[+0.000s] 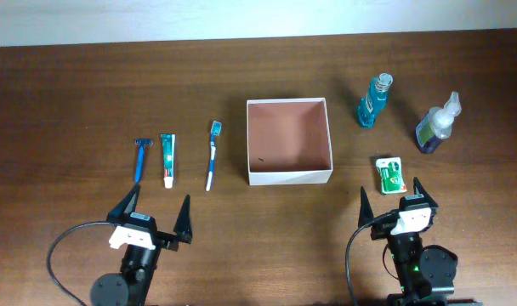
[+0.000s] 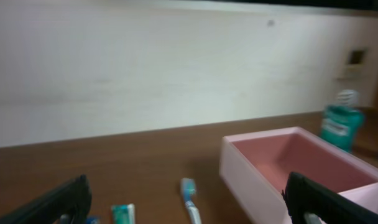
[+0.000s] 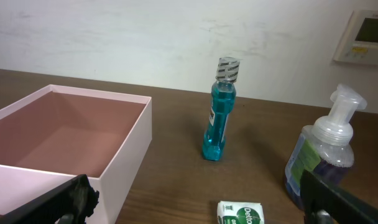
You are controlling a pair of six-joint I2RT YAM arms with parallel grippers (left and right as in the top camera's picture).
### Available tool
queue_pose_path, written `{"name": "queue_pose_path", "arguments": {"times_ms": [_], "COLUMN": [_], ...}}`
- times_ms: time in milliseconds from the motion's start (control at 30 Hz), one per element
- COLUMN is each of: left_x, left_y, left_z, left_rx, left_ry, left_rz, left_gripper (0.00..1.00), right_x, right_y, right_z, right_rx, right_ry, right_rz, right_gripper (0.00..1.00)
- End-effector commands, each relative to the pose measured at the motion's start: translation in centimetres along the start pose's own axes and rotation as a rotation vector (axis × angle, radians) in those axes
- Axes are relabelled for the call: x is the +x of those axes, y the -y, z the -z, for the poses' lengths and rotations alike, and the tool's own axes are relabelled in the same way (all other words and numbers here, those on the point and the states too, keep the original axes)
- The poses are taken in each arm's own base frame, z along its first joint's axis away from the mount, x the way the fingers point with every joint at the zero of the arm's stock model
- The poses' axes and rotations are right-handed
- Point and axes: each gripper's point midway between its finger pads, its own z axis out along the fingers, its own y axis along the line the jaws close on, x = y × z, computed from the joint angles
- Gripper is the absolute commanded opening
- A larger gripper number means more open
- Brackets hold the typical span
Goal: Pack container
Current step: 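Move the left gripper over the blue toothbrush and lower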
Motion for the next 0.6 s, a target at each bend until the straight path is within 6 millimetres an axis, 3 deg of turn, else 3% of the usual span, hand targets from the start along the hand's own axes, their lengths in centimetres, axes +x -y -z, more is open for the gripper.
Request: {"name": "queue_pose_path", "arguments": {"times_ms": [0,133,267,567], "left_x": [-4.2,-5.6,-6.7,-6.4], "left_y": [1.9,1.8,1.2,0.4], "left_z": [0.6,0.4,-1.6,-10.7], "left_rx": [0.087,0.071,0.061,0.154], "left_ry": [0.020,-0.134,-0.329,-0.649], "left_rz": [0.036,0.052,0.104,0.255], "left_gripper": [0.99,0.99,0.99,0.99], "right_x": [0.1,0.1,0.1,0.1], "right_y": [0.0,0.0,0.0,0.0], "right_z": [0.0,0.0,0.0,0.0], "right_rx": [-0.003,-0.003,-0.003,-0.003], "right_ry": [0.000,0.000,0.000,0.000], "right_rz": [0.006,0.006,0.006,0.006], "right_gripper": [0.98,0.98,0.98,0.98]}}
